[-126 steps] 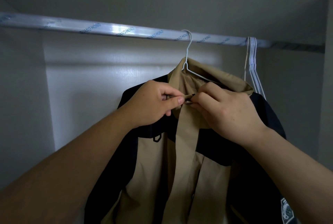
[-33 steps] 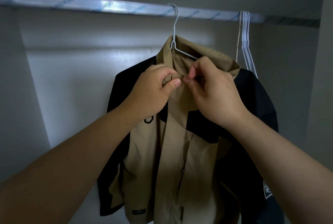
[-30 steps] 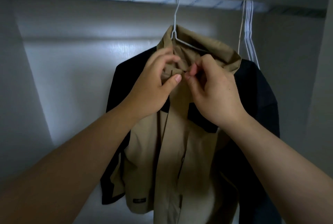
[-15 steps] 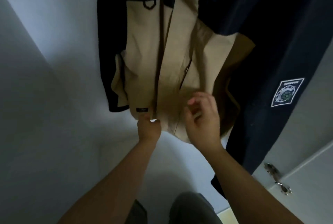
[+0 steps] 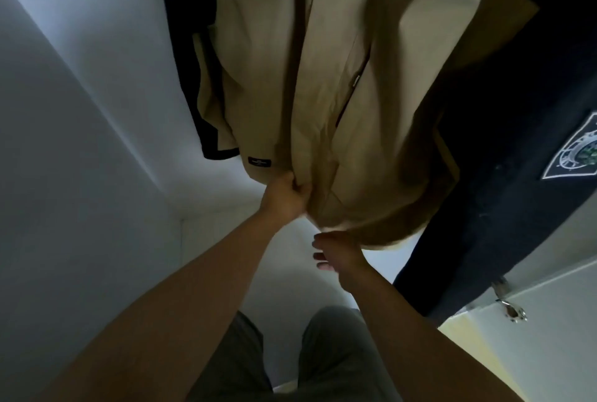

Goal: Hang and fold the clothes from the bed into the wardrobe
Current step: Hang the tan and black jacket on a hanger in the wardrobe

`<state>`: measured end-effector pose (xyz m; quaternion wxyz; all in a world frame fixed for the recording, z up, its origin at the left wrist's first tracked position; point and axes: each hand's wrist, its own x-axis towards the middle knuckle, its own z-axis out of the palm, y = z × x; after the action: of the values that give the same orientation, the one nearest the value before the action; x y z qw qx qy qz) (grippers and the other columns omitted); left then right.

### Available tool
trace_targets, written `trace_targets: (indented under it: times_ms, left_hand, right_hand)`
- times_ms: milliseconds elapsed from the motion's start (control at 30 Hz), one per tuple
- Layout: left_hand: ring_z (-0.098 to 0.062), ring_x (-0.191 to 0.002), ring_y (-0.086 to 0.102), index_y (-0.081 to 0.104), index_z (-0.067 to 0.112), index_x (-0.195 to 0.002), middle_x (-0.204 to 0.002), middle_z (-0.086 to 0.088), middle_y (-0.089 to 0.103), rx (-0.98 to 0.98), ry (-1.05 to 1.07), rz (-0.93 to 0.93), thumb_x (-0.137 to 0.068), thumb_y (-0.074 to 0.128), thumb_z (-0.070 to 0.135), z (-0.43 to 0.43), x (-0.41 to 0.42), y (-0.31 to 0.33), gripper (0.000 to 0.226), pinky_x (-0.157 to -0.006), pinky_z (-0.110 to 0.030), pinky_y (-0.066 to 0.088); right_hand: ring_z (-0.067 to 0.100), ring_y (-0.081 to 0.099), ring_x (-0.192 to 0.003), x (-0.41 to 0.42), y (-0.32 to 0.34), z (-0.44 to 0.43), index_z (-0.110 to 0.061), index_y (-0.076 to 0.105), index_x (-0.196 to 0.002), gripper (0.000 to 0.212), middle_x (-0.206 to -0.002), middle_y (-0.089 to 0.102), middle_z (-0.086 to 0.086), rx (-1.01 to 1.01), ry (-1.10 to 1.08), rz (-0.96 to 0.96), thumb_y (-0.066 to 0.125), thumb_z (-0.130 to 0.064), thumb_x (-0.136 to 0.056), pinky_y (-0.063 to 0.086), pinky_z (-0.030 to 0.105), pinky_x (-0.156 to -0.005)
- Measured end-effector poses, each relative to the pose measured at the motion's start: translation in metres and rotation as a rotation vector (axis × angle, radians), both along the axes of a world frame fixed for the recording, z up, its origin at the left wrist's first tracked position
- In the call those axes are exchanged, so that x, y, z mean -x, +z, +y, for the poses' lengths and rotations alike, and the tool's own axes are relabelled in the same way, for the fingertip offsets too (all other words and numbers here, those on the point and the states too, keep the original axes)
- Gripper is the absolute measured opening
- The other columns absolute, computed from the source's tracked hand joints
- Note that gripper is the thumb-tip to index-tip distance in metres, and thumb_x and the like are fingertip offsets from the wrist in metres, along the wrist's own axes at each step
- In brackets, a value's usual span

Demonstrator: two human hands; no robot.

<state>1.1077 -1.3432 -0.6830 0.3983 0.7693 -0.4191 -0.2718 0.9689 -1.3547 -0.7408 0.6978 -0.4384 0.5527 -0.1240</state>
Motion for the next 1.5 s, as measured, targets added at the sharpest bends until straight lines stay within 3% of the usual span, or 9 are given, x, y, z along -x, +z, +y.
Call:
trace_targets:
  times_ms: [167, 300, 500, 600, 767, 967, 1167, 1300, 1500]
  left_hand:
    - [-0.021, -0.08, 0.059, 0.057, 0.007, -0.089, -0.085, -0.011, 0.061, -0.098, -0.191, -0.012, -0.098, 0.058, 0.031, 0.021, 0.025, -0.001, 0.025, -0.067, -0.026, 0.047]
    - [-0.024, -0.097, 0.069, 0.061, 0.01, -0.115, -0.107, -0.009, 0.069, -0.148, -0.284, 0.277, -0.096, 0.064, 0.026, 0.034, 0.035, 0.007, 0.026, -0.081, -0.039, 0.06]
    - [-0.027, -0.083, 0.074, 0.07, 0.009, -0.1, -0.095, -0.011, 0.075, -0.026, -0.012, 0.544, -0.083, 0.057, -0.016, 0.052, 0.003, 0.002, 0.032, -0.07, -0.034, 0.062]
    - [-0.022, -0.063, 0.068, 0.068, 0.007, -0.086, -0.085, -0.014, 0.073, -0.272, 0.281, 0.479, -0.086, 0.067, 0.012, 0.074, -0.009, -0.027, 0.006, -0.056, -0.029, 0.054]
    - [-0.02, -0.064, 0.063, 0.071, 0.001, -0.107, -0.095, -0.014, 0.074, -0.628, 0.138, 0.931, -0.076, 0.068, 0.069, 0.1, -0.008, -0.061, 0.075, -0.052, -0.023, 0.04]
    - [-0.011, -0.073, 0.061, 0.07, 0.018, -0.096, -0.076, 0.002, 0.07, -0.185, 0.142, 0.953, -0.084, 0.074, 0.012, 0.105, 0.006, -0.063, 0.014, -0.069, -0.028, 0.039]
    - [-0.02, -0.093, 0.073, 0.069, 0.008, -0.107, -0.103, -0.008, 0.076, -0.066, 0.168, 0.852, -0.084, 0.073, -0.001, 0.109, 0.013, -0.06, 0.024, -0.075, -0.025, 0.058]
    - [-0.018, -0.083, 0.075, 0.073, 0.008, -0.095, -0.091, -0.007, 0.078, -0.041, 0.121, 0.73, -0.086, 0.072, 0.001, 0.111, 0.016, -0.058, 0.011, -0.068, -0.023, 0.058]
    - [-0.015, -0.084, 0.072, 0.075, 0.015, -0.089, -0.089, -0.003, 0.077, -0.041, 0.166, 0.601, -0.083, 0.078, 0.012, 0.111, 0.013, -0.054, 0.007, -0.077, -0.028, 0.058]
  right_hand:
    - [0.036, 0.052, -0.118, 0.008, -0.038, 0.016, -0.007, 0.06, -0.106, 0.025, -0.128, 0.048, 0.016, -0.467, -0.289, -0.261, 0.058, 0.005, -0.084, 0.049, 0.044, -0.098]
    - [0.032, 0.053, -0.126, 0.007, -0.062, 0.033, -0.006, 0.063, -0.096, 0.032, -0.127, 0.062, 0.013, -0.476, -0.42, -0.528, 0.047, 0.016, -0.079, 0.04, 0.053, -0.108]
    - [0.038, 0.063, -0.117, 0.022, -0.061, 0.042, -0.017, 0.056, -0.133, 0.044, -0.128, 0.066, 0.016, -0.495, -0.3, -0.681, 0.063, -0.027, -0.09, 0.047, 0.053, -0.101]
    - [0.038, 0.068, -0.107, 0.026, -0.051, 0.045, -0.02, 0.053, -0.136, 0.05, -0.127, 0.066, 0.016, -0.534, -0.297, -0.7, 0.067, -0.028, -0.088, 0.056, 0.047, -0.083]
    - [0.026, 0.072, -0.086, 0.027, -0.029, 0.048, -0.017, 0.064, -0.12, 0.043, -0.11, 0.074, 0.01, -0.507, -0.25, -0.621, 0.072, -0.03, -0.079, 0.056, 0.031, -0.062]
    - [0.027, 0.072, -0.084, 0.028, -0.022, 0.051, -0.007, 0.056, -0.123, 0.046, -0.109, 0.069, 0.016, -0.457, -0.247, -0.399, 0.077, -0.017, -0.084, 0.059, 0.031, -0.063]
    - [0.021, 0.065, -0.095, 0.027, -0.026, 0.059, -0.02, 0.052, -0.124, 0.059, -0.109, 0.063, 0.005, 0.107, -0.261, 0.095, 0.082, -0.041, -0.077, 0.057, 0.035, -0.079]
    - [0.003, 0.068, -0.084, 0.026, -0.013, 0.07, -0.041, 0.062, -0.094, 0.027, -0.093, 0.072, -0.015, 0.494, -0.004, -0.019, 0.076, -0.056, -0.077, 0.052, 0.016, -0.073]
    - [-0.01, 0.065, -0.082, 0.027, -0.017, 0.074, -0.024, 0.073, -0.111, 0.029, -0.092, 0.07, -0.02, 0.767, 0.122, 0.05, 0.077, -0.034, -0.084, 0.046, 0.003, -0.071]
